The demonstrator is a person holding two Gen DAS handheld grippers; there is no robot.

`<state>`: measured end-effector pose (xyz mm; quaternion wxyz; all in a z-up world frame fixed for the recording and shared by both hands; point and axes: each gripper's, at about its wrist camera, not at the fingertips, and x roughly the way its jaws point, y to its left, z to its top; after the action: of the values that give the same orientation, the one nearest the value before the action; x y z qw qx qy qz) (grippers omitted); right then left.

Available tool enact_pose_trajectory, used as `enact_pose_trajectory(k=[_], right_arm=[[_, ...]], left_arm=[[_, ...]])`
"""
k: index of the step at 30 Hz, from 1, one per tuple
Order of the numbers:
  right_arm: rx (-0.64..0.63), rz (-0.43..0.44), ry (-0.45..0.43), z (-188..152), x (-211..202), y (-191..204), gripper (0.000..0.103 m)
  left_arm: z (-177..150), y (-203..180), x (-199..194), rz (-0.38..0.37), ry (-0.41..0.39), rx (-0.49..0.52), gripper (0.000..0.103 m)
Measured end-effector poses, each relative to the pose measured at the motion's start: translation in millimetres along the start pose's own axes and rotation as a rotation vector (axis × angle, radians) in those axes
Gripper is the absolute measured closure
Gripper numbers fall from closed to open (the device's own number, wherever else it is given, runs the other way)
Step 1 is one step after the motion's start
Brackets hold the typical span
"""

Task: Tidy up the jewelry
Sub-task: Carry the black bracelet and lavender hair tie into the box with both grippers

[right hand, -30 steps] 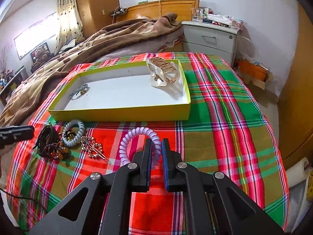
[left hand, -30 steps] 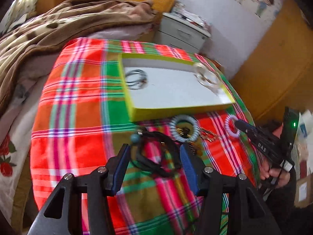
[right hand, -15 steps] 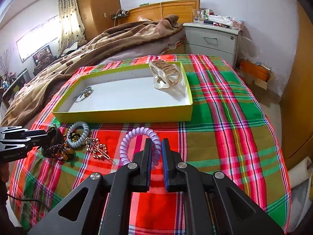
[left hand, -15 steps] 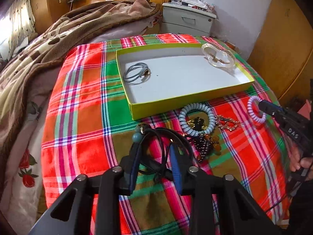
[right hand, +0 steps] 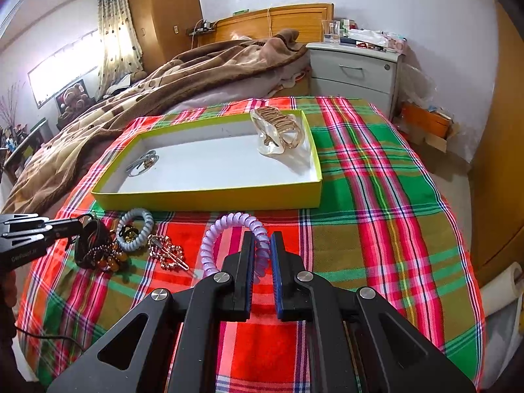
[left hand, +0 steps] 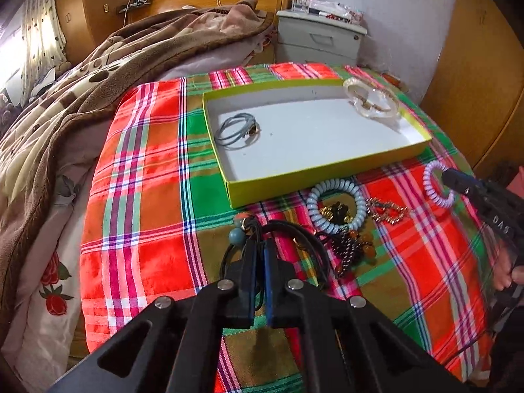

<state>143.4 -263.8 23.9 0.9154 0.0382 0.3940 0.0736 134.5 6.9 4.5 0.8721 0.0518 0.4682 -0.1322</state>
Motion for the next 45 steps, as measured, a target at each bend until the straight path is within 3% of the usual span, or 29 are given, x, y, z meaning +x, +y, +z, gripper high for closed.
enact_pose_trajectory(k=[16, 25, 35, 45], right_arm=[[0.001, 0.001, -0.053, 18, -12, 3, 0.093], [-0.028, 0.025, -0.07, 44, -6, 14, 0.093], [-0.056, 0.05, -0.047, 79, 29, 25, 0.093], [-0.071, 0.057, 0.032, 107, 86, 30, 0.093]], left_arm=[[16, 26, -30, -0.086, -0.094, -0.112, 0.099], [37, 29, -37, -0.136, -0.136, -0.109, 0.099], [80, 32, -16, -0.198, -0.154, -0.111, 0.099], [119, 29, 35, -0.276, -0.099, -0.133, 0.099]])
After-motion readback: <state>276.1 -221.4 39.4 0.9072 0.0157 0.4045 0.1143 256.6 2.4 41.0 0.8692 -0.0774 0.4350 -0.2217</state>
